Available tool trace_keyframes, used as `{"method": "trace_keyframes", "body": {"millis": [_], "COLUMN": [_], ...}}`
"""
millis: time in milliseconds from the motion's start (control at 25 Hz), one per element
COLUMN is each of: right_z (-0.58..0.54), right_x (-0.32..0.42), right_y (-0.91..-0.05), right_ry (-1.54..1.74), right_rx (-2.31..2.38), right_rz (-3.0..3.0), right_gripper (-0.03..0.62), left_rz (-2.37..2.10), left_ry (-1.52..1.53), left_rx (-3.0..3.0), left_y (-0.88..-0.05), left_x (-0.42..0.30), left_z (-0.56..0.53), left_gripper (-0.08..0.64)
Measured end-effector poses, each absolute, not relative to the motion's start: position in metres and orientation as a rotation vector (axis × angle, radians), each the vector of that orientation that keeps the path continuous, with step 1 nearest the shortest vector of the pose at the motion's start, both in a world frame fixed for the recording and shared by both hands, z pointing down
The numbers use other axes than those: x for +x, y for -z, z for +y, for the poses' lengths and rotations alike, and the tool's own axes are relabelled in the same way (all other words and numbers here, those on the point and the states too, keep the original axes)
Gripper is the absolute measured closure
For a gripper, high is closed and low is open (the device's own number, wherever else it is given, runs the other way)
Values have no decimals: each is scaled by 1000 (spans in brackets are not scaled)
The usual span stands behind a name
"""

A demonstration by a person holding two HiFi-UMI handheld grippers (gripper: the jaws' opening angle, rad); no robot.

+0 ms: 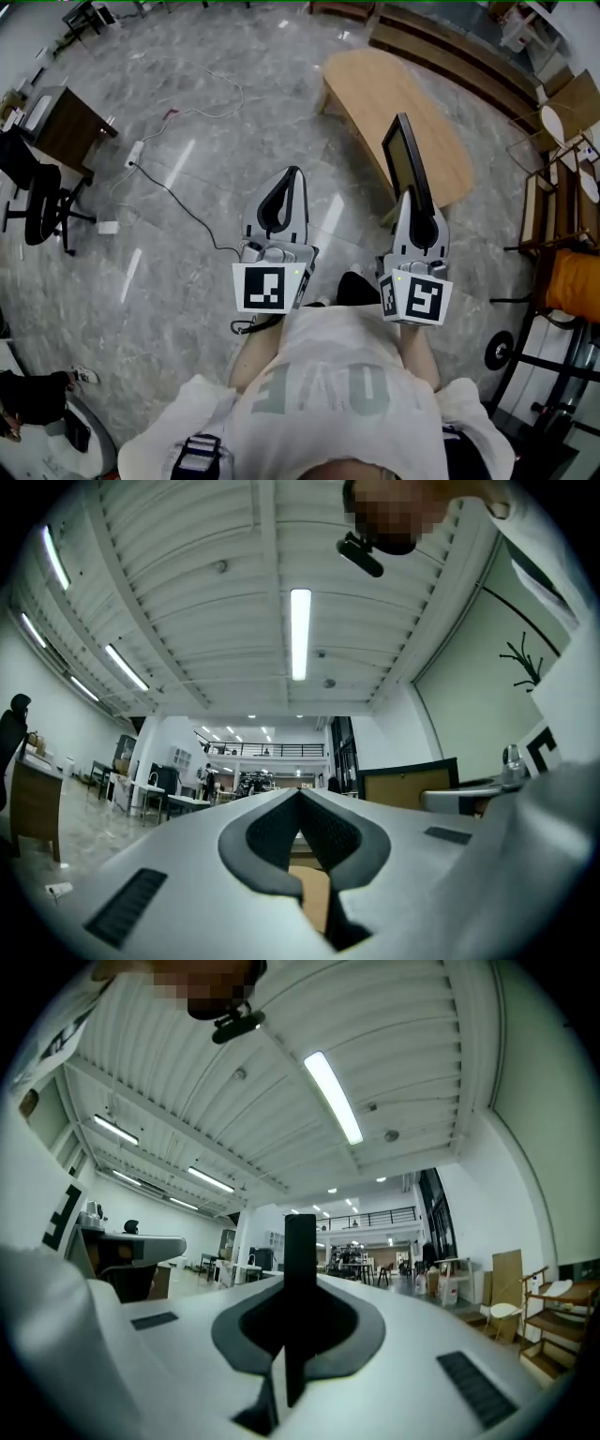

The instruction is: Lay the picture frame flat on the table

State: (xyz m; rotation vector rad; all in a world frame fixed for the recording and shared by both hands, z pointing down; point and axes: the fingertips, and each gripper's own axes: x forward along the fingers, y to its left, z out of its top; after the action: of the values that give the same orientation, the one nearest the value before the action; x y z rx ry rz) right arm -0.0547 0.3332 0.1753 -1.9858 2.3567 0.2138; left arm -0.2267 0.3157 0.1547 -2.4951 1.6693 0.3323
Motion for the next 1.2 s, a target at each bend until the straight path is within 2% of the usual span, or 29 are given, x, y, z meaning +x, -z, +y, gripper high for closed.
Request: {"method": "trace_keyframes", "body": {"millis": [120,360,720,1200], "right_z": [323,286,199,13], "right_x": [-54,-36,-7,22], "right_y": [-176,-227,-284,-292], "right_ry": [-227,58,232,299], "right_rx": [-1990,-2074,-2079,-2037], "right_rz": [2361,2403,2453,2539], "right_gripper": [575,575,575,575], "left_rz": [1640,1659,1761,1855], "left_ry": [-222,84,299,324], "left_rx": [-2563,-2746,-2797,-2792], "left_y": [-170,-234,-291,-295], "left_x": [-218,-190,-177,-151], "left_z": [301,264,180,4], "left_gripper": [551,551,551,551]}}
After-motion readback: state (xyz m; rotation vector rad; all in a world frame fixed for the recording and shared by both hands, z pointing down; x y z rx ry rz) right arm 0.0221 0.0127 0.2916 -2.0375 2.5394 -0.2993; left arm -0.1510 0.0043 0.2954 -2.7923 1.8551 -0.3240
